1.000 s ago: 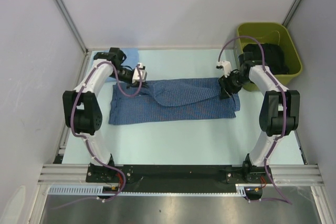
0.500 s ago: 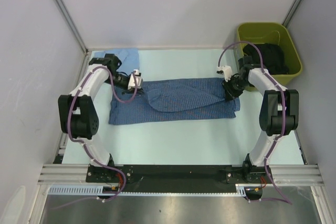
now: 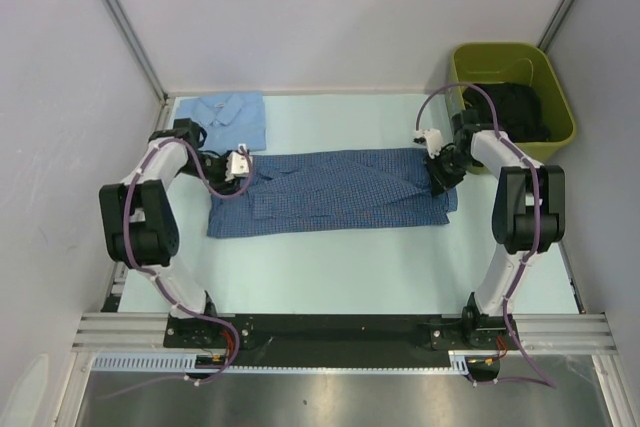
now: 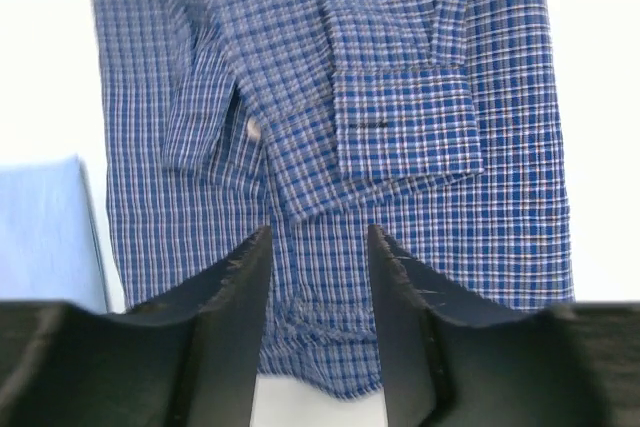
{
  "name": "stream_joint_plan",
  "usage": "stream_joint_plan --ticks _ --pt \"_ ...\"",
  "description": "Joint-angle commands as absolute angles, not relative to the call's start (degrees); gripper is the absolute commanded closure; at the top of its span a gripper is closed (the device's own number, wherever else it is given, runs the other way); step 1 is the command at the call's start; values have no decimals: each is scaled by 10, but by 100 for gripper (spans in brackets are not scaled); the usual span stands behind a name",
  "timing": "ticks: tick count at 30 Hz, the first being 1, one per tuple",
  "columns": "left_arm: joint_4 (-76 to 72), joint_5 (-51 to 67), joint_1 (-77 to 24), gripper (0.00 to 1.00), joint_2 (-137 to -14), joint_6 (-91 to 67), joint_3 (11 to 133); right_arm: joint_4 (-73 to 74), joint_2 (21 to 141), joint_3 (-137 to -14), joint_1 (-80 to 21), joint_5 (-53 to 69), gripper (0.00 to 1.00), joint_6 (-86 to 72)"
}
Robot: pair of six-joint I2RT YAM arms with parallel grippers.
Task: Fold and stack the long sleeve shirts
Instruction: Fold the shirt
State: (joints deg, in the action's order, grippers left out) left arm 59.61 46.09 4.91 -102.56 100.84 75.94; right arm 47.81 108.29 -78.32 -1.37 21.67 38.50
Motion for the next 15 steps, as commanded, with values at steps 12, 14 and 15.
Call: stream_joint_plan --ticks 12,14,15 --pt "393 375 -62 27 -926 553 691 442 1047 -806 -62 229 76 296" --pt "384 352 -69 26 -937 519 693 422 1075 -797 -62 214 77 297" --pt "374 349 -69 26 -940 491 692 412 1084 -791 -62 205 77 304"
